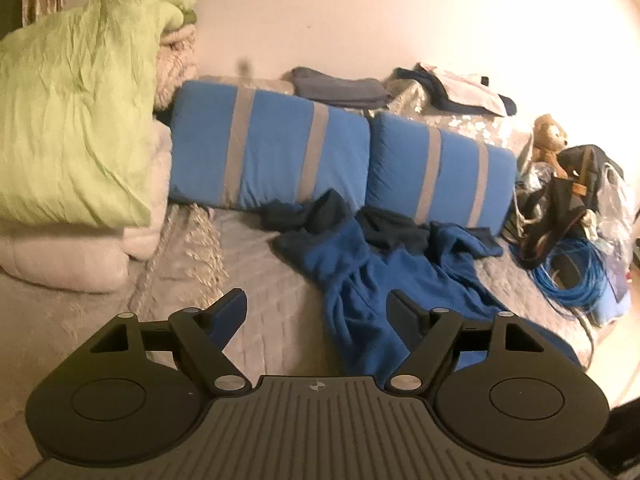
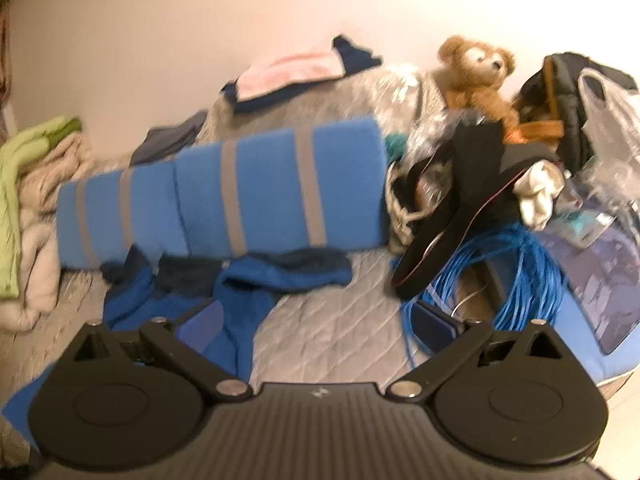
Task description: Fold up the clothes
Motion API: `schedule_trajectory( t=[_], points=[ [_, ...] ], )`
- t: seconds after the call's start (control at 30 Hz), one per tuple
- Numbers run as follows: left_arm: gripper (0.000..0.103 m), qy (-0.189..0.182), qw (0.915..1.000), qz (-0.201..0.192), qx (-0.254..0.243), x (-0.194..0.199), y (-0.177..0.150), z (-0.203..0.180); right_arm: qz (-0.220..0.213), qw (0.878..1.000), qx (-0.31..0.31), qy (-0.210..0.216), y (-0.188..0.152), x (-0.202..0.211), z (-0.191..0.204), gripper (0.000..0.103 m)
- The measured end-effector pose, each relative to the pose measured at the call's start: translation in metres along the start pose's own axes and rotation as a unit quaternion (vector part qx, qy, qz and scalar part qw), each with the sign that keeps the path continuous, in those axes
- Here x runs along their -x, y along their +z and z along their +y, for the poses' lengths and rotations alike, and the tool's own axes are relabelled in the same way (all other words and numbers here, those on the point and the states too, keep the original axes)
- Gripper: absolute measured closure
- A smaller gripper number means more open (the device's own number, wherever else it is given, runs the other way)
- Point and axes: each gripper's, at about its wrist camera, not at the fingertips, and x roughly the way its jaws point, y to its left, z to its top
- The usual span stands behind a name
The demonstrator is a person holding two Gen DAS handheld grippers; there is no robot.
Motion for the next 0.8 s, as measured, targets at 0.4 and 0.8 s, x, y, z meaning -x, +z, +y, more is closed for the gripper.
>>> schedule_trajectory(
  t=[0.4, 0.8],
  points=[
    [0.026, -0.019, 0.9982, -0.041, -0.040, 0.004, 0.047, -0.023, -0.037, 0.999, -0.009, 0.001, 0.056, 0.009, -0.004, 0.000],
    [0.026, -0.036, 0.9895, -0.096, -0.101, -0.051, 0.084, -0.045, -0.056, 0.998, -0.030, -0.029, 0.098, -0.040, -0.015, 0.000]
  ],
)
